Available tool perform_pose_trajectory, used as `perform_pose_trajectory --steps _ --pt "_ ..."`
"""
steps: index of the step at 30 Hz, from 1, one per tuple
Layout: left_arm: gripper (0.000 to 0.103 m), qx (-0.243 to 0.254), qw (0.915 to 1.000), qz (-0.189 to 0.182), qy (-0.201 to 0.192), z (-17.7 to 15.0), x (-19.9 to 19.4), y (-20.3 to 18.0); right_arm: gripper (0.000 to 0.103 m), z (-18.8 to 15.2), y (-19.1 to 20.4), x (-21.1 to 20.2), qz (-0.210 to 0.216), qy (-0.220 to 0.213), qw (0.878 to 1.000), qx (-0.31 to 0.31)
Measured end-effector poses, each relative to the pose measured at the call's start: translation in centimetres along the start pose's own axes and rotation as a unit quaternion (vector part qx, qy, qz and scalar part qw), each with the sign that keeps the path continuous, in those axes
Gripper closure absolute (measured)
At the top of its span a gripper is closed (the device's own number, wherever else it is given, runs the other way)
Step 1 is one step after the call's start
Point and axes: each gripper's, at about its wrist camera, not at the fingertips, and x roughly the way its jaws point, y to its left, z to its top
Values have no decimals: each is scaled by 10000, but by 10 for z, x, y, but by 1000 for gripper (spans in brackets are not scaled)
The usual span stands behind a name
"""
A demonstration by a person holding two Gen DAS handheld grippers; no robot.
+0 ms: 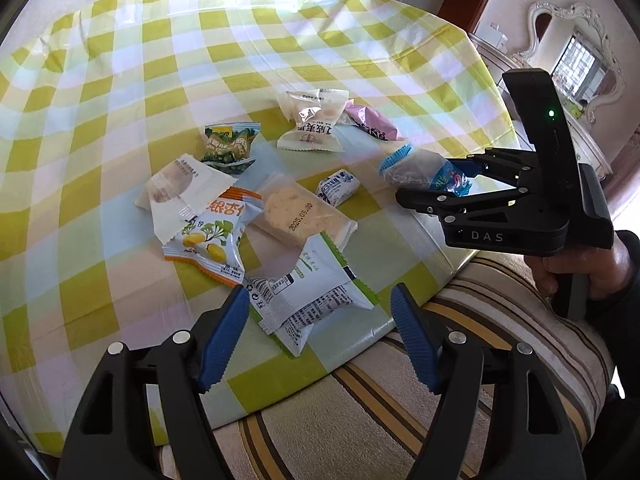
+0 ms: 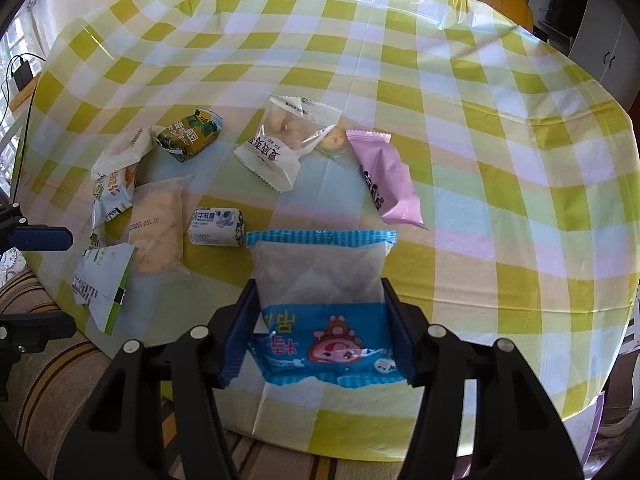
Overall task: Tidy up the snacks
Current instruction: 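Grasp the white-and-green snack packet with the left tool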
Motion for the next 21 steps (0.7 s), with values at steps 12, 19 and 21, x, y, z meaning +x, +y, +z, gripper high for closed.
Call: perform_pose_trajectory --steps 12,19,21 --pt "33 1865 9768 935 477 2 16 -26 44 -28 -22 -36 53 -205 9989 430" --pt "64 1922 9769 648 674 7 34 -30 44 -41 -40 -47 -12 -209 9972 716" --pt "67 1854 9786 525 720 8 35 -31 44 -44 -44 -49 -24 -213 9966 792"
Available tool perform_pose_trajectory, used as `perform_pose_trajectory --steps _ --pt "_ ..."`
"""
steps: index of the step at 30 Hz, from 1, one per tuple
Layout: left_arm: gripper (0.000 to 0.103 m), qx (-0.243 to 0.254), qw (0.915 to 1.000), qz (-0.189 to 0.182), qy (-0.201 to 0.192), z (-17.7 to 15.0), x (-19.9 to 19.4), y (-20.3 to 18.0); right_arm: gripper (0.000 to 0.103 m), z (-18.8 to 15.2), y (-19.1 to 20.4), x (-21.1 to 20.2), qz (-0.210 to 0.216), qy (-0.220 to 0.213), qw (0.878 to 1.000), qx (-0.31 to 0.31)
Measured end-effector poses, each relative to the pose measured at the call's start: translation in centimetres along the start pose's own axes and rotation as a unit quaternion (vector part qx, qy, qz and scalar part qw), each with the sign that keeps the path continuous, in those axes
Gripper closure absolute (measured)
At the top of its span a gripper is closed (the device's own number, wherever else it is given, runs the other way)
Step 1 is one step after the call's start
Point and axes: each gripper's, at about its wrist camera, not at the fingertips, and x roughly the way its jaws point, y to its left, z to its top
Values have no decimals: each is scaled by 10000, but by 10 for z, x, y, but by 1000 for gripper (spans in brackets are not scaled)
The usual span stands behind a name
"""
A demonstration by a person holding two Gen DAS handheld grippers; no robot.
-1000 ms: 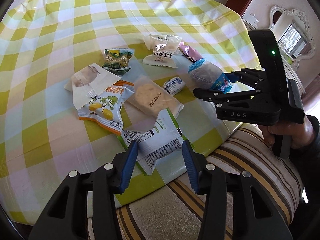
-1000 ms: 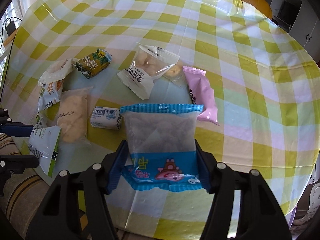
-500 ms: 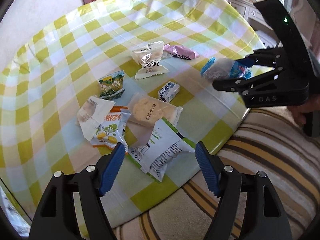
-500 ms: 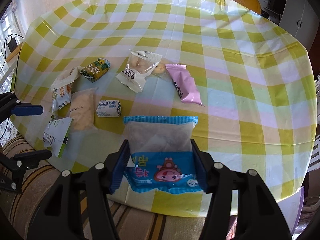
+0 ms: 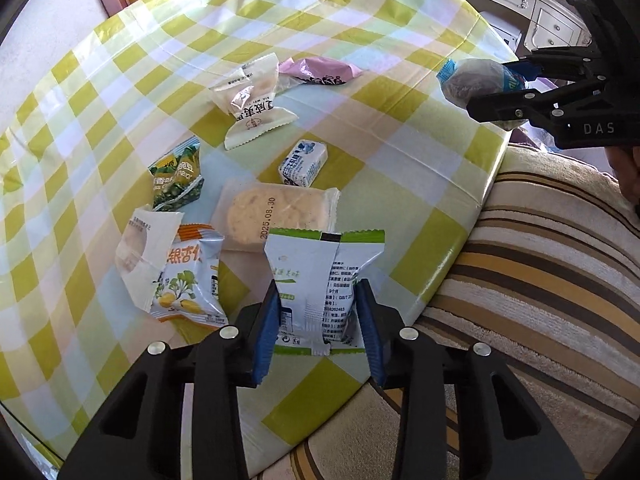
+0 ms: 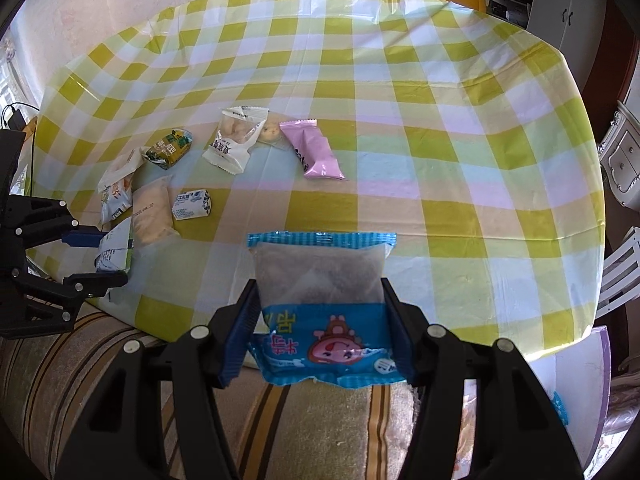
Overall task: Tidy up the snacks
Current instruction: 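Grasp the white-and-green snack packet with the left tool, then carry the white-green packet with left tool while right tool carries blue bag into box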
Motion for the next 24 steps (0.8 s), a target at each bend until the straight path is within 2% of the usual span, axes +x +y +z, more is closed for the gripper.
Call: perform_pose_trajectory --steps 3,12,19,24 --pt "73 -47 9999 -154 -38 0 -3 -4 44 -2 -7 -3 -24 -23 9999 94" --pt "73 -308 9989 -198 -307 8 -16 -15 44 -9 -23 -12 -105 -94 9995 268" --pt "73 -341 9968 -357 -636 34 -23 -39 45 -22 -50 -22 -245 -144 9981 549" --pt "73 -147 9954 -568 -760 57 -21 -68 45 -38 -81 -29 -467 -120 9953 836"
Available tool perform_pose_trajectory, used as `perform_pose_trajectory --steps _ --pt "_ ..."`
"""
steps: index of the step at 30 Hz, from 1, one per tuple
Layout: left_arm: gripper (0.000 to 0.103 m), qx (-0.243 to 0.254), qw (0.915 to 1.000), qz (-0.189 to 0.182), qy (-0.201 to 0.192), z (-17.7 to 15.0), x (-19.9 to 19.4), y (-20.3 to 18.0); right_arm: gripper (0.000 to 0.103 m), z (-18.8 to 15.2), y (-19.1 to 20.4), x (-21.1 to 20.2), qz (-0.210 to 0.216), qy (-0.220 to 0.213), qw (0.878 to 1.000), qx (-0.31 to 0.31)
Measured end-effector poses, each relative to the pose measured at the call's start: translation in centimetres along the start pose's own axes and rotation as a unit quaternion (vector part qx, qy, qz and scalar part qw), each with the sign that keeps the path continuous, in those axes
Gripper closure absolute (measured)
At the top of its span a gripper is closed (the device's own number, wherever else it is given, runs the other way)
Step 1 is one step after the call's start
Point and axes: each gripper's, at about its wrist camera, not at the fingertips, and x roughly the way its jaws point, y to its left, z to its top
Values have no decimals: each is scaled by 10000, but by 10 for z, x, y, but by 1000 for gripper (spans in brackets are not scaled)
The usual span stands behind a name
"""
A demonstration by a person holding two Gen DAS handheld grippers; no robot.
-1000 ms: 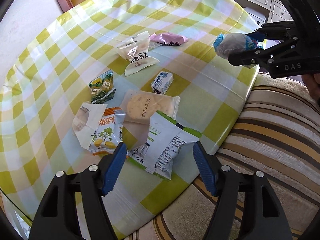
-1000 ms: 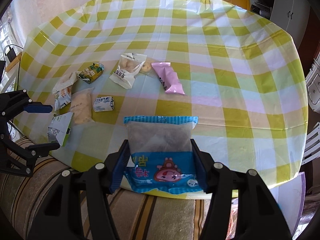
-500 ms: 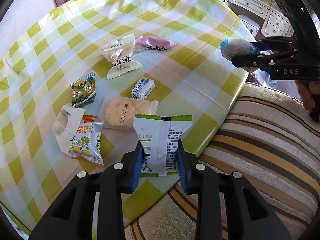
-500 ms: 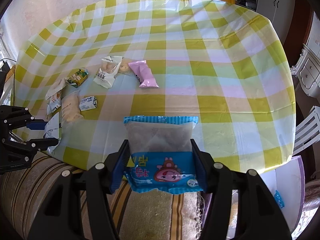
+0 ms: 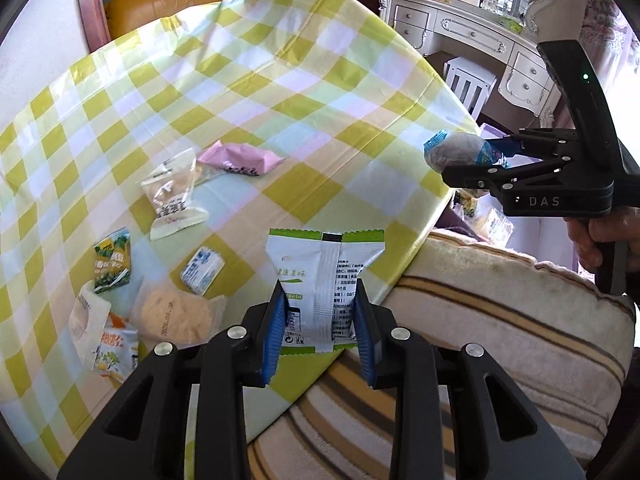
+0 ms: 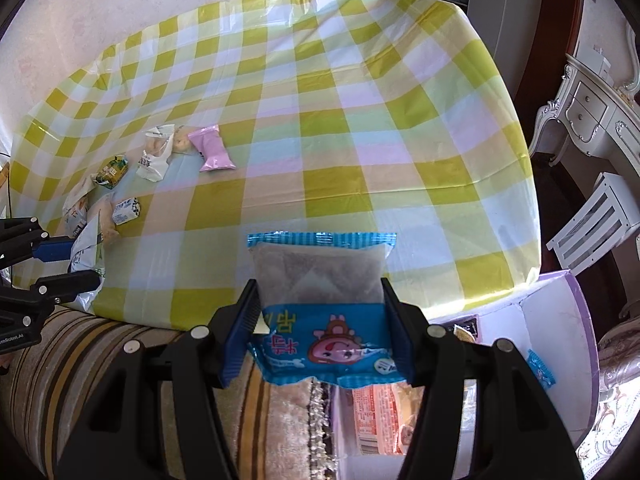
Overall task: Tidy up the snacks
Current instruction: 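Carry the white-green packet with left tool while right tool carries blue bag into box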
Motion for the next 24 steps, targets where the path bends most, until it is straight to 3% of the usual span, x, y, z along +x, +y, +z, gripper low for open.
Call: perform_pose_trajectory --steps 14,24 --pt "73 850 9941 -675 72 59 46 -102 45 -46 -98 -4 -798 278 9936 752" --pt "73 1686 9746 -1288 720 75 88 -187 45 -85 -142 0 -1389 628 9827 1047"
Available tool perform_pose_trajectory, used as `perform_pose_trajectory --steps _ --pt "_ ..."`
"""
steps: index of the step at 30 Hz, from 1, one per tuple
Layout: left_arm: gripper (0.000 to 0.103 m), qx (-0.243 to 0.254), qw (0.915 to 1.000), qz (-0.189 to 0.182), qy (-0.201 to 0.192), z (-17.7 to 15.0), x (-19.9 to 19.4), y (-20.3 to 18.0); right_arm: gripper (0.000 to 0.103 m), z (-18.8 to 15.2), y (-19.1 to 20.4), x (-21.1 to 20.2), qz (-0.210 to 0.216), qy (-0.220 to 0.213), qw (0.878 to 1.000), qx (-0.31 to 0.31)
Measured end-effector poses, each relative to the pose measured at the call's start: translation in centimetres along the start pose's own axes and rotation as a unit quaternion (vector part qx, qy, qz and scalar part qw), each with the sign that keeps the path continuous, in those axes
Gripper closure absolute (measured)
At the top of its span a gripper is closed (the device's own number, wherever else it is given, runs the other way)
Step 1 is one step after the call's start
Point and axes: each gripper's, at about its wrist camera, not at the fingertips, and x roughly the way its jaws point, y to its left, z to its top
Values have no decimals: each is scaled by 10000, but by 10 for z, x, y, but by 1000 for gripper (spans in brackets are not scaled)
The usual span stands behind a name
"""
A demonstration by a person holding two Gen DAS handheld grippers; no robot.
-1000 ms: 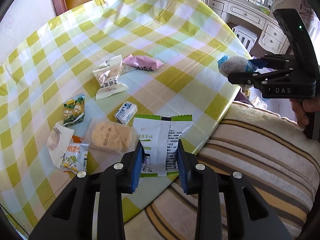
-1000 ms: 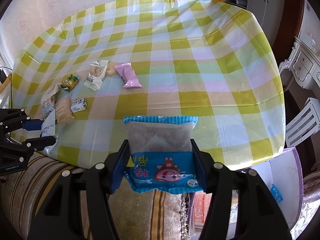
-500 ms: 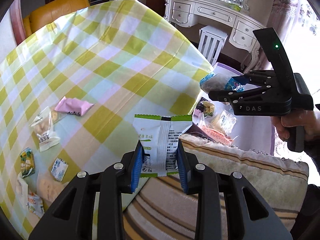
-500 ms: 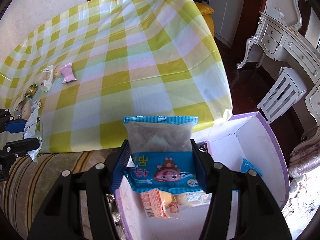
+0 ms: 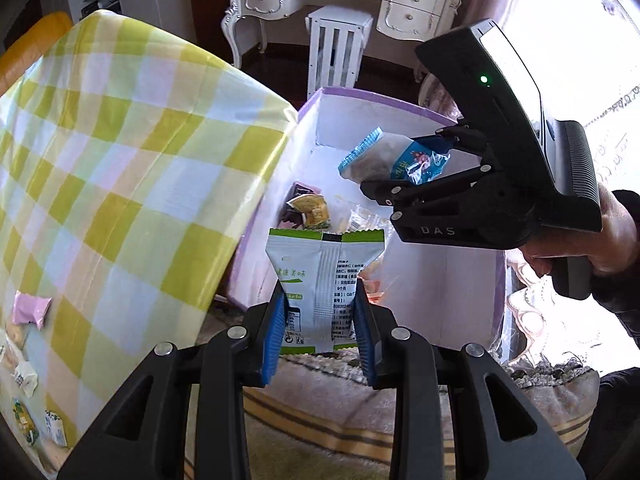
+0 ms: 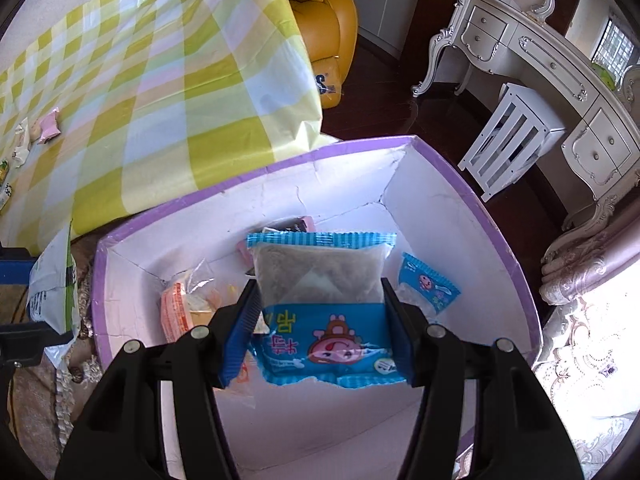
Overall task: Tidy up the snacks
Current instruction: 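Carry the white-green packet with left tool while right tool carries blue bag into box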
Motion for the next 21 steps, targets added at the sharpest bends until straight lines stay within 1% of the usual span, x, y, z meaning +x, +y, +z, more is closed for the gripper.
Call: perform_pose_trajectory --steps 4,8,15,16,17,18,19,20,21 --pt "73 264 9988 -213 360 10 22 -19 45 -10 -19 8 -194 121 9996 186" --pt "73 430 9966 -287 637 17 39 -32 44 -19 -32 16 -383 255 9986 274" --pt "72 414 9932 -569 924 22 55 -38 43 -27 -44 27 -495 455 9965 494" --pt "71 388 9929 -592 956 22 56 -39 42 -28 -46 28 -506 464 9963 519" --pt "70 364 9926 -624 972 22 57 -38 39 -28 -46 27 -504 452 9962 551" --pt "65 336 9925 -668 967 22 58 -37 35 -27 -47 26 -506 431 9961 589" --pt "55 295 9925 -713 947 22 58 -36 26 -27 -48 25 -517 396 9959 627" --pt "50 242 9928 -731 912 22 56 -35 26 -27 -50 23 -522 364 9958 657" --pt "41 188 9935 -724 858 21 54 -33 26 -26 -51 23 -517 359 9956 688"
